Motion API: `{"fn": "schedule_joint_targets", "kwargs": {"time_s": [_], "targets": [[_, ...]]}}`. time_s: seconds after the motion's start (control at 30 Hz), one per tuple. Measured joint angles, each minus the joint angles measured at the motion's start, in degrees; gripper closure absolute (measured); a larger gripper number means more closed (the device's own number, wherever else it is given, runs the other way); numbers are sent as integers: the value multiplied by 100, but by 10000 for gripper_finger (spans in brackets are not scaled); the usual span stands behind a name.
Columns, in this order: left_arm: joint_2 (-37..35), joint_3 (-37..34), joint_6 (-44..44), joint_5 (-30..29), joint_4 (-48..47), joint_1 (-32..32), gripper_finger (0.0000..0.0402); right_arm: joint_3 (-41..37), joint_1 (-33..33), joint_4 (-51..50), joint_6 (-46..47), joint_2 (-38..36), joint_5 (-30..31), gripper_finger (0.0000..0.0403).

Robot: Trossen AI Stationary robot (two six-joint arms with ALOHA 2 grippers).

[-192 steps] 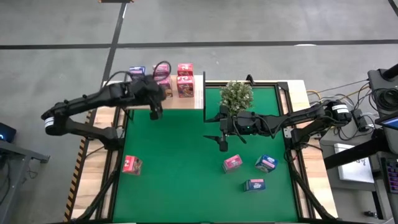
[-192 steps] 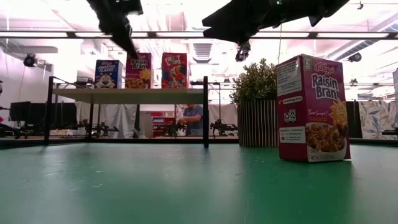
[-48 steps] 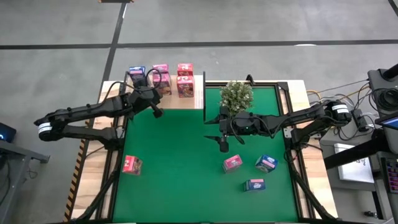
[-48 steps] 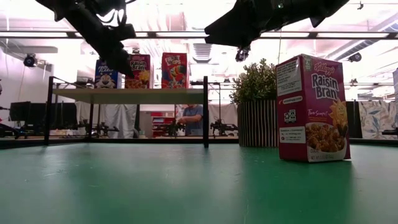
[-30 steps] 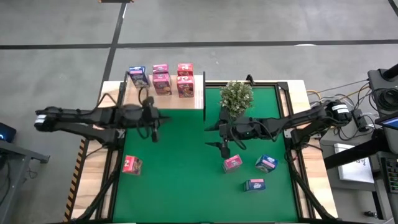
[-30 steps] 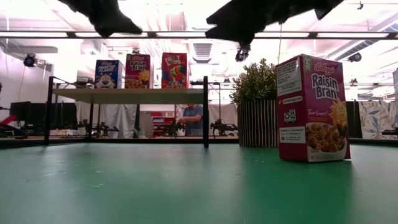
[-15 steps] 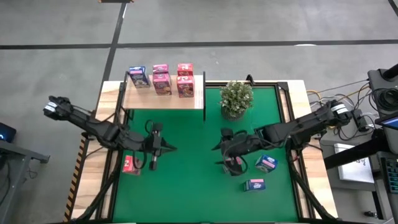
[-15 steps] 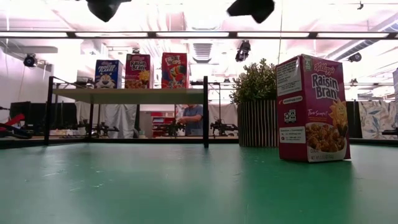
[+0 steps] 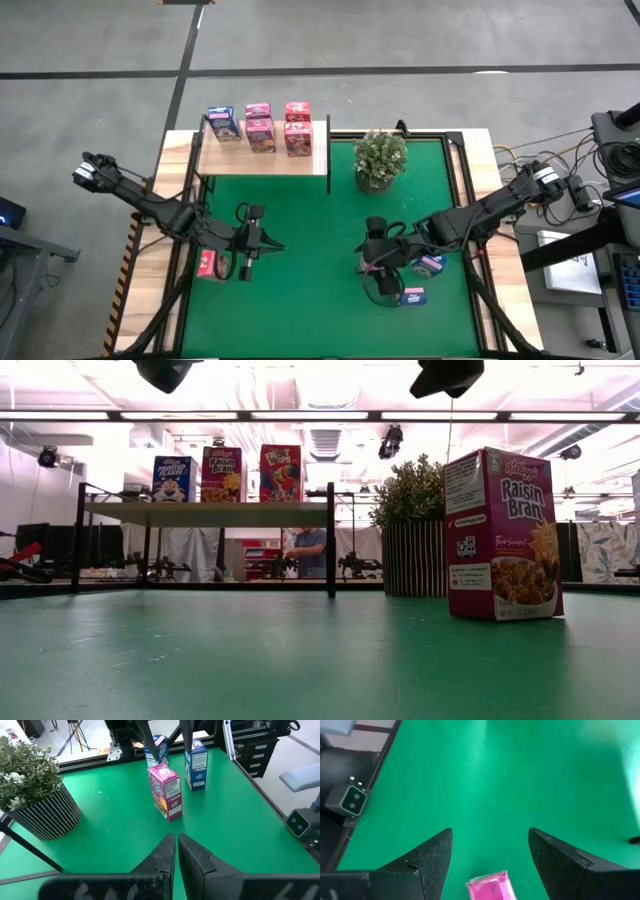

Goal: Stack cereal on shelf
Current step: Put the bottom blue cereal box on the shelf

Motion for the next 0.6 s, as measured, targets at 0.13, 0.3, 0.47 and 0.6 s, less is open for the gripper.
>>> {"fn": "schedule_joint_targets", "kwargs": {"time_s": [0.13,0.3,0.47,0.6], "targets": [[0,0,2,-10,0,0,396,0,0,-98,60,0,32,154],[0,2,4,-19,2,2,396,-2,4,-316,159,0,32,154],[0,2,6,-31,14,2,396,-2,149,-383,325,0,32,154],[0,3,129,-153,103,4,396,-4,345,-431,620,0,35,154]]}}
